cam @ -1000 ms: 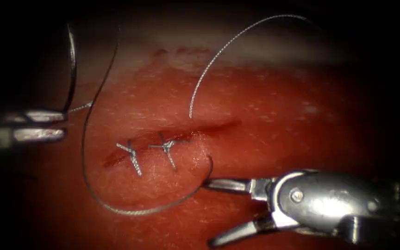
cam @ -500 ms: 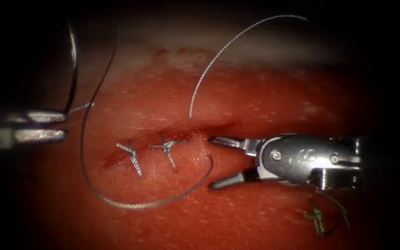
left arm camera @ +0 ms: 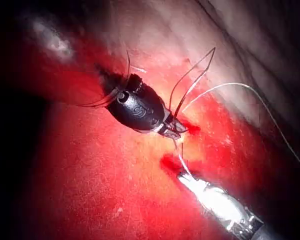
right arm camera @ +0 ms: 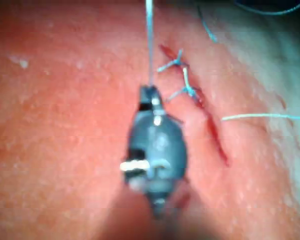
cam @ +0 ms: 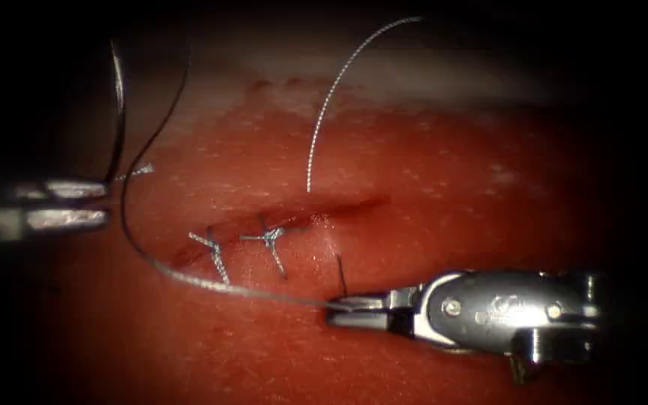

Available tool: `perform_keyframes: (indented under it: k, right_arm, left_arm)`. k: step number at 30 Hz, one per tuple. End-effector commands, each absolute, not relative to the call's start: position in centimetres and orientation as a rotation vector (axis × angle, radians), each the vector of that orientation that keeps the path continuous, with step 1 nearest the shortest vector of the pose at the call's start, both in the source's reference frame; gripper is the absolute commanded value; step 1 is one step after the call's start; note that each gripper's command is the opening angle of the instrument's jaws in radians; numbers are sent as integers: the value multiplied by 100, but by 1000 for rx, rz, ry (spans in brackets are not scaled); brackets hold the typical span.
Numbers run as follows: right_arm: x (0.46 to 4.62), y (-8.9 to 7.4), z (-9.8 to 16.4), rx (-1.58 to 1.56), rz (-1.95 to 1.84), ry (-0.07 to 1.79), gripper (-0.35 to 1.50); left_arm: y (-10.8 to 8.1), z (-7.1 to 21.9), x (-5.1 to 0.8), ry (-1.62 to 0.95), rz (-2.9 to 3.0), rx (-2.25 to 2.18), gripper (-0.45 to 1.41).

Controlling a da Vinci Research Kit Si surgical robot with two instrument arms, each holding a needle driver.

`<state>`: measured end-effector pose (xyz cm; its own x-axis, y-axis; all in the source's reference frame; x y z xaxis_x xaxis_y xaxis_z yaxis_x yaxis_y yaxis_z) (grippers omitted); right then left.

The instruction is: Wound Closure

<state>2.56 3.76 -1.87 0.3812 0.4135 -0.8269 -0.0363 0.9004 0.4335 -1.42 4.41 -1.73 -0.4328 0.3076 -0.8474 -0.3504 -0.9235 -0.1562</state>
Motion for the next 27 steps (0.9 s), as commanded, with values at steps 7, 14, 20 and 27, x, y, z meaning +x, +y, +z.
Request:
perform_keyframes:
  k: [7, 14, 20, 27]
  right_arm:
    - [270, 341, -254, 471, 236, 1189, -35]
    - [284, 331, -291, 471, 244, 1261, 34]
    - [271, 379, -251, 275, 313, 1219, 140]
    - [274, 408, -180, 161, 339, 1184, 143]
  left_arm:
    - [435, -165, -147, 58, 2373, -1390, -35]
    - [435, -165, -147, 56, 2375, -1387, -35]
    - [435, -165, -147, 56, 2375, -1387, -35]
    - [435, -165, -147, 56, 2375, -1387, -35]
